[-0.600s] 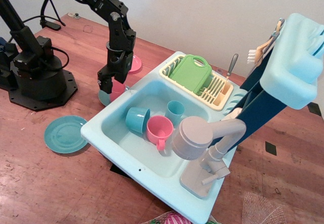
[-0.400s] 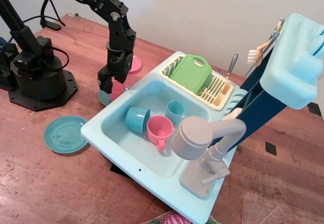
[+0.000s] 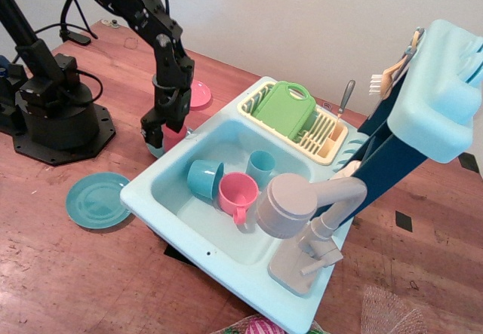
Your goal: Put cup from anywhere into sink
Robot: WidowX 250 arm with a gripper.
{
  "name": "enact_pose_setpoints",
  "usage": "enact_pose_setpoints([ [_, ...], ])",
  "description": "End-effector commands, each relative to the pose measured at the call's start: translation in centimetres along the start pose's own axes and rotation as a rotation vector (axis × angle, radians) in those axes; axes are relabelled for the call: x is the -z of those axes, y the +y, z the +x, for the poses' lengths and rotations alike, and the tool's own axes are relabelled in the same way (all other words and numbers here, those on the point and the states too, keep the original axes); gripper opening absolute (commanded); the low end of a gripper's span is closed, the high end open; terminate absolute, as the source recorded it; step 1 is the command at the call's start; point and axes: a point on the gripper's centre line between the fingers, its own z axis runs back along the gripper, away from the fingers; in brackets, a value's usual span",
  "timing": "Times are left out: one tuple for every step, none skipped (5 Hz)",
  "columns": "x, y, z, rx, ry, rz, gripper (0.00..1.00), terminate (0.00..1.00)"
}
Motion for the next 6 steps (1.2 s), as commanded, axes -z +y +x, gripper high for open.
enact_pose_setpoints([
  [2.0, 0.1, 0.7, -0.003, -0.022, -0.006, 1.0, 0.0],
  [1.8, 0.2, 1.4, 0.01, -0.019, 0.004, 1.0, 0.0],
  [0.6, 0.6, 2.0, 0.032, -0.017, 0.051, 0.0, 0.0],
  [-0.6, 1.0, 2.5, 0.052, -0.002, 0.053, 0.0, 0.0],
  [-1.4, 0.9, 2.8, 0.072, 0.012, 0.052, 0.0, 0.0],
  [-1.4, 1.0, 3.9, 0.126, 0.036, 0.044, 0.0, 0.0],
])
